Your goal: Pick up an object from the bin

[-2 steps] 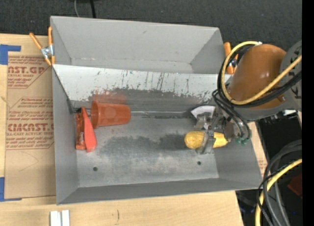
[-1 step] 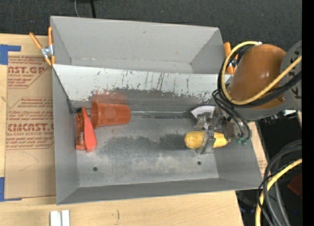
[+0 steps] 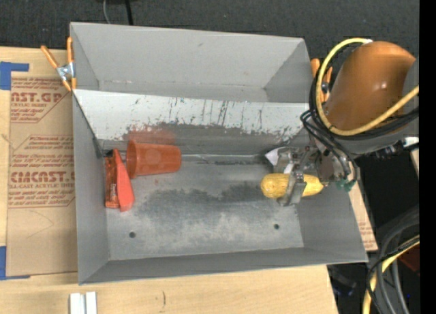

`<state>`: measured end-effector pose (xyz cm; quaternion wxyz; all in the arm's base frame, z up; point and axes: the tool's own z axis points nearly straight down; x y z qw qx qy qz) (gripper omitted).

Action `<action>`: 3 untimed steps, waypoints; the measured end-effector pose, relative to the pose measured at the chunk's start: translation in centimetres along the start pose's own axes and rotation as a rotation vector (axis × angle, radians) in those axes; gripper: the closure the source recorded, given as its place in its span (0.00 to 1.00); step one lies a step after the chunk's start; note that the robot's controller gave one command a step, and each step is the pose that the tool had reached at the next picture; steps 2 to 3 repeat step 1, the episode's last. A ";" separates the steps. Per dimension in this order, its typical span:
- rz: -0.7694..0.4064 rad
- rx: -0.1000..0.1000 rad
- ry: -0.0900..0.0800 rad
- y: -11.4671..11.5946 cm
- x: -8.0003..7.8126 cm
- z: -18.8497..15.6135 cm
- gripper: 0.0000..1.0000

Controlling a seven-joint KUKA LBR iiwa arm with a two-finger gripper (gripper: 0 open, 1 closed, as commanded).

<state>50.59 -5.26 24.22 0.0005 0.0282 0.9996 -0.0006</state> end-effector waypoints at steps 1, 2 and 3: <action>0.061 -0.001 -0.005 -1.1 0.0 -5.4 1.00; 0.061 -0.001 -0.005 -1.1 0.0 -5.4 1.00; 0.061 -0.001 -0.005 -1.1 0.0 -5.4 1.00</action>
Offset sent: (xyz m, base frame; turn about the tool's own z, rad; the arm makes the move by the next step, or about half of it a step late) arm -0.0105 0.0191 -0.1642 -0.1216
